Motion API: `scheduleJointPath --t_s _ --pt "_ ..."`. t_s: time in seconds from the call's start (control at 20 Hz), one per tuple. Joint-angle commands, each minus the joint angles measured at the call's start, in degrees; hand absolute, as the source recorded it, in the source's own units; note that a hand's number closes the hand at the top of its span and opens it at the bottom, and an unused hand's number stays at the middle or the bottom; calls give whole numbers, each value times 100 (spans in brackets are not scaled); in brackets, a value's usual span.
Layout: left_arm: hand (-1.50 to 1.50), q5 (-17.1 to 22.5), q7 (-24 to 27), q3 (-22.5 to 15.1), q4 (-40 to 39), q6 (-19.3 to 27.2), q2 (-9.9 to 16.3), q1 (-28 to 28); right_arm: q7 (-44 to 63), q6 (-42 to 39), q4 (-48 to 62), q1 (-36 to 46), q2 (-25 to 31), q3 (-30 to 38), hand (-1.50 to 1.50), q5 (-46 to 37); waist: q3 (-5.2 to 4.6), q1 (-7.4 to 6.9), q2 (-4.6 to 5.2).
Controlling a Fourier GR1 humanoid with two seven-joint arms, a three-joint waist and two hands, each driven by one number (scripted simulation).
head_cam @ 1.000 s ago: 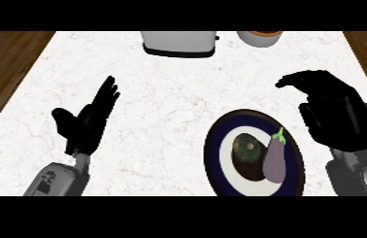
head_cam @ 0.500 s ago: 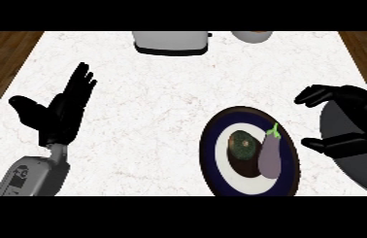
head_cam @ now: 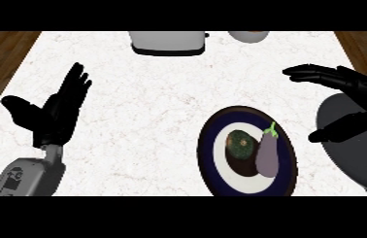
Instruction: Pick the squash from the plate and place it in the pan
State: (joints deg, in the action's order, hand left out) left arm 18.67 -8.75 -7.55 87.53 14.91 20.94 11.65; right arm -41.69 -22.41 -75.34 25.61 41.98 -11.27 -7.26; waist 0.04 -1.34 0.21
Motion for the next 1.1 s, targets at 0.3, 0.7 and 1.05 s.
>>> scheduleJointPath --t_s 0.3,0.7,1.05 --pt "0 -80 74 23 12 -149 -105 -160 1179 -38 -436 1177 -490 -1231 -150 -1824 -10 25 -4" --pt "0 -150 217 113 72 -216 -114 -368 1314 -954 -686 1059 100 -2193 -150 -2999 -9 103 -23" --pt "0 -241 -434 274 458 -95 -131 -288 1530 -887 -1559 580 -46 -2152 -150 -3824 -3 114 -33"
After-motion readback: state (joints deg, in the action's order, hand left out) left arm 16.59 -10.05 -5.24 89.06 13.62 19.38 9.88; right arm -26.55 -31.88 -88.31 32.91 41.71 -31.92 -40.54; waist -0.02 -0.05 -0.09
